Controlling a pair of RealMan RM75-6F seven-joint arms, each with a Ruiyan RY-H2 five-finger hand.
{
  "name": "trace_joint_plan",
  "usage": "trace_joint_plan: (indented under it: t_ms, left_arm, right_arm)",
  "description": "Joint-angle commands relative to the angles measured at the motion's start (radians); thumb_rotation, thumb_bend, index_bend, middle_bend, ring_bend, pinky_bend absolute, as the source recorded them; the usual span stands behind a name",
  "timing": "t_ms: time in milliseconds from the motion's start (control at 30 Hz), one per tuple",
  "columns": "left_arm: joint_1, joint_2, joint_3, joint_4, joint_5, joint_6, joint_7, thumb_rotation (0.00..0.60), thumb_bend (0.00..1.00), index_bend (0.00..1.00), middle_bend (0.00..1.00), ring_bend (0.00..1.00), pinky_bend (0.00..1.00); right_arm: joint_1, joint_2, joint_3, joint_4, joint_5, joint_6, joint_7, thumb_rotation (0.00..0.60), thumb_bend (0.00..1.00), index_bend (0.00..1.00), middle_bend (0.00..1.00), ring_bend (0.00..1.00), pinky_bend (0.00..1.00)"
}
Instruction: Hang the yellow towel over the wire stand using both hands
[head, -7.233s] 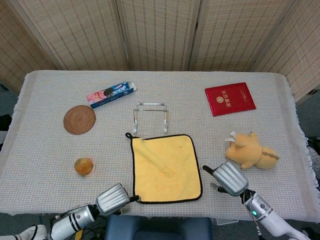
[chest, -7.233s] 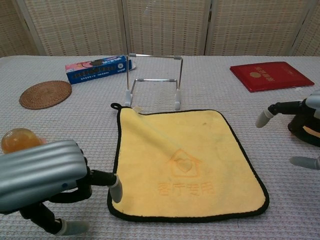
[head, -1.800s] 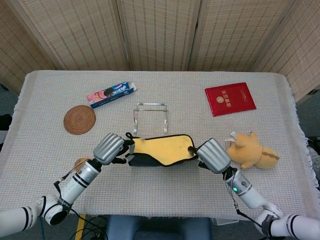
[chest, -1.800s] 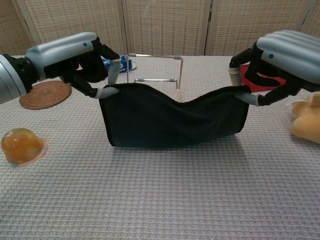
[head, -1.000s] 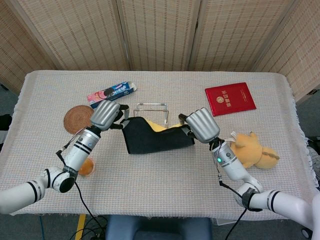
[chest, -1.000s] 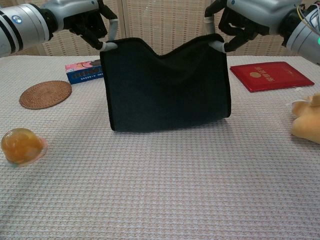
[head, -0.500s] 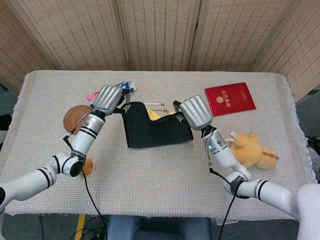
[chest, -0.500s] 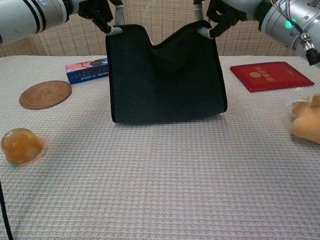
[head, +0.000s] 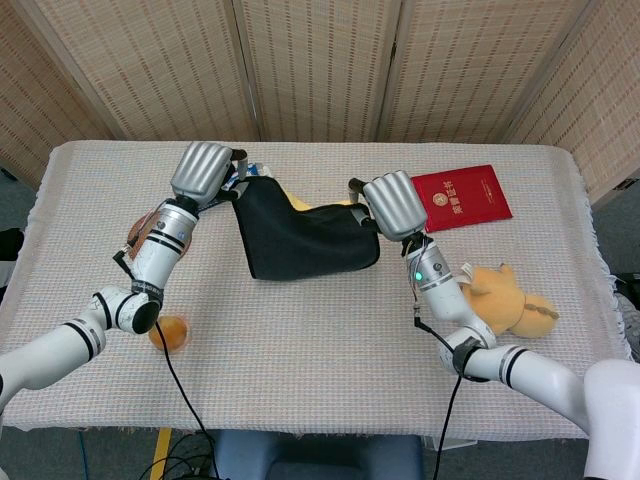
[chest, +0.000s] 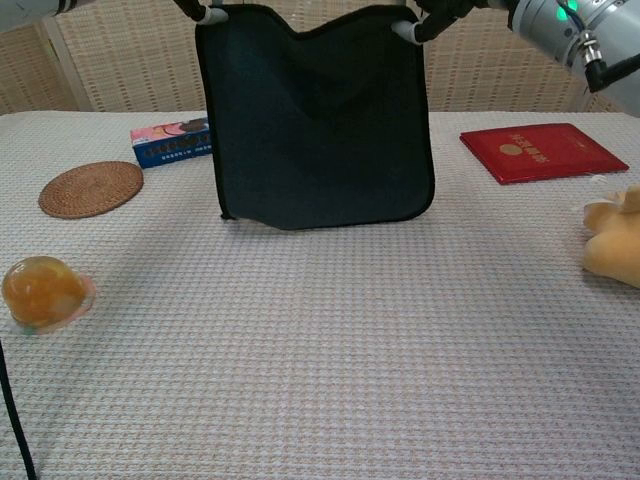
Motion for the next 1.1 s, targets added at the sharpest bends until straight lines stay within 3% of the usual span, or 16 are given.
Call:
trace_joint_plan:
  t_ms: [33, 567, 1100]
  left_arm:
    - [-0.011, 0.001, -0.001, 0.015, -0.007, -0.003, 0.011, 0.600, 0.55, 0.71, 1.00, 0.98, 1.00]
    - [-0.029, 0.000, 0.013, 0.075, -0.075, -0.041, 0.038, 0.600, 0.55, 0.71, 1.00, 0.97, 1.00]
    - [-0.093, -0.107, 0.040, 0.281, -0.118, -0.106, 0.098, 0.600, 0.54, 0.71, 1.00, 0.96, 1.00]
  right_arm:
    - [0.012, -0.004, 0.006, 0.008, 0.010, -0.004, 0.000, 0.600, 0.47, 0.67, 0.95, 1.00, 1.00]
    - [0.102, -0.048, 0.026, 0.123, 0.057, -0.048, 0.025, 0.600, 0.47, 0.67, 0.95, 1.00, 1.00]
    - [0.194, -0.152, 0.009, 0.359, 0.089, -0.112, 0.024, 0.600, 0.47, 0.67, 0.94, 1.00, 1.00]
